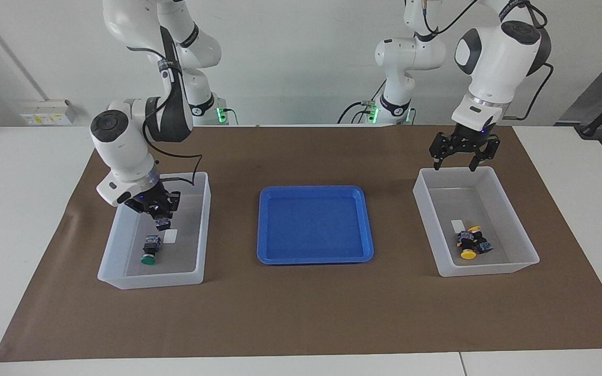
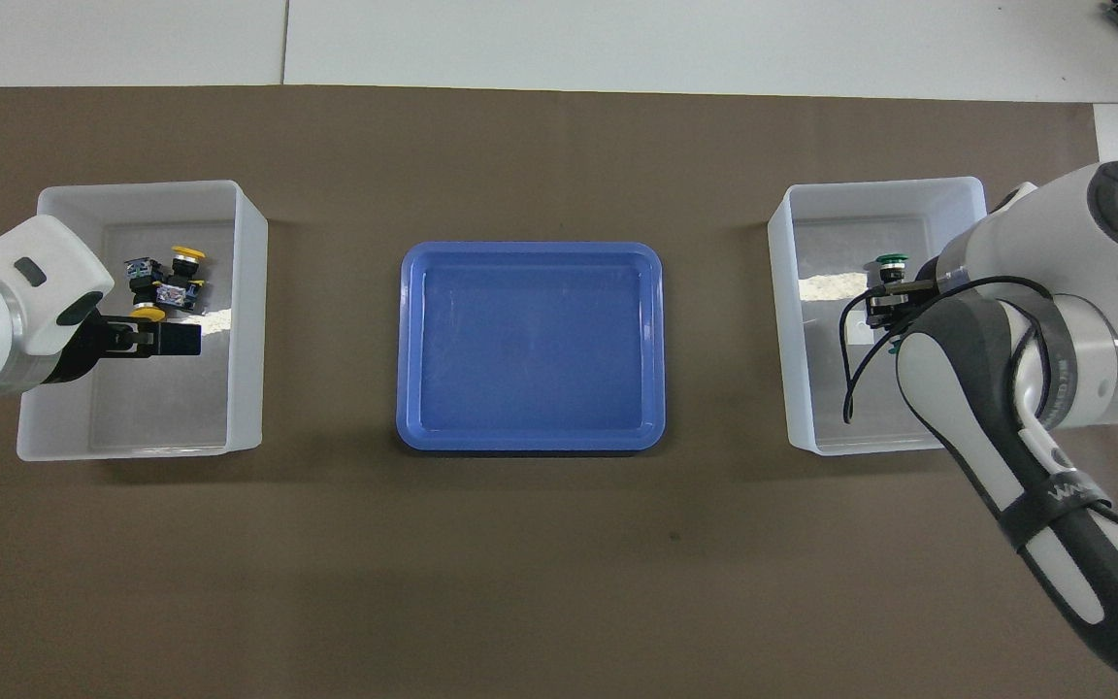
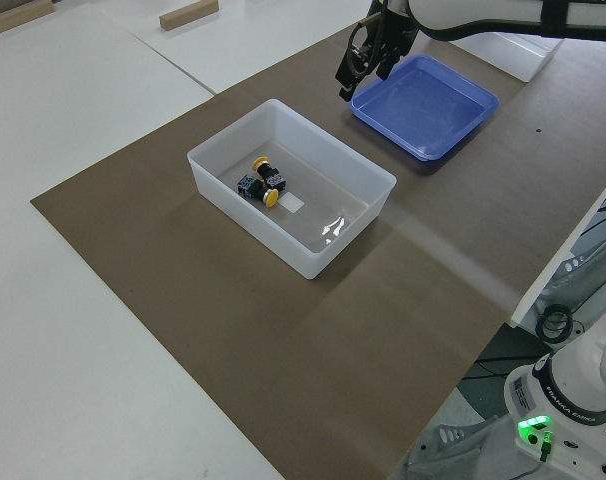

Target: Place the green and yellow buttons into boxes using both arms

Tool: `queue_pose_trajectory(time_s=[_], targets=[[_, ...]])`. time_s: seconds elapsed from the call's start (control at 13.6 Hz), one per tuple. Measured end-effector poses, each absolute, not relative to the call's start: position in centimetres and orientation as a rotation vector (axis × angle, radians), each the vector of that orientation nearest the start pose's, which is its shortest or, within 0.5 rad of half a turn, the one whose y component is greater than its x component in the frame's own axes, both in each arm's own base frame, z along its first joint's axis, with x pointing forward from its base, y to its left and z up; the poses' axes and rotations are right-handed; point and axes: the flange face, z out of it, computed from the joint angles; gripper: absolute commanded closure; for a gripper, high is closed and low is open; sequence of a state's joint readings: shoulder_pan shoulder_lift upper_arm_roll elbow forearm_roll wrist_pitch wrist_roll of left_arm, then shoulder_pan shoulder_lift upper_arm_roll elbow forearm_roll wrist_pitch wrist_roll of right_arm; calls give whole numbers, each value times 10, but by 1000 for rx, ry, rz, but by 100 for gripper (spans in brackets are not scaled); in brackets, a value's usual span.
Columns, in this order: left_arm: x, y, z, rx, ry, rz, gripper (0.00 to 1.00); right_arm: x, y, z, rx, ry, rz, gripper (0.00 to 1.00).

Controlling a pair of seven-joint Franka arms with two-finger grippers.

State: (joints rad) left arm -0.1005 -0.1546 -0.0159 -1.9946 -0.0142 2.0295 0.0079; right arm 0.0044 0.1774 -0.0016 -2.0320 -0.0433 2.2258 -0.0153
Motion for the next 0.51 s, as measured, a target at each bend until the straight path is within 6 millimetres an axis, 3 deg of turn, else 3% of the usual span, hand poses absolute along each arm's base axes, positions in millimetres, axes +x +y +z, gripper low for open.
queue_pose_trajectory(time_s=[0.07,0.29,0.51], targets=[[534,-61,562,-3144,183,-290,0,579,-2,350,-3175,-65,-38,80],[558,-56,611,-3147,164,-267,0,572,-2,334,-3172,-14,-34,0],[564,-50,620,-3151,147,-172,0,575,7,339,-3169,48,-67,0]])
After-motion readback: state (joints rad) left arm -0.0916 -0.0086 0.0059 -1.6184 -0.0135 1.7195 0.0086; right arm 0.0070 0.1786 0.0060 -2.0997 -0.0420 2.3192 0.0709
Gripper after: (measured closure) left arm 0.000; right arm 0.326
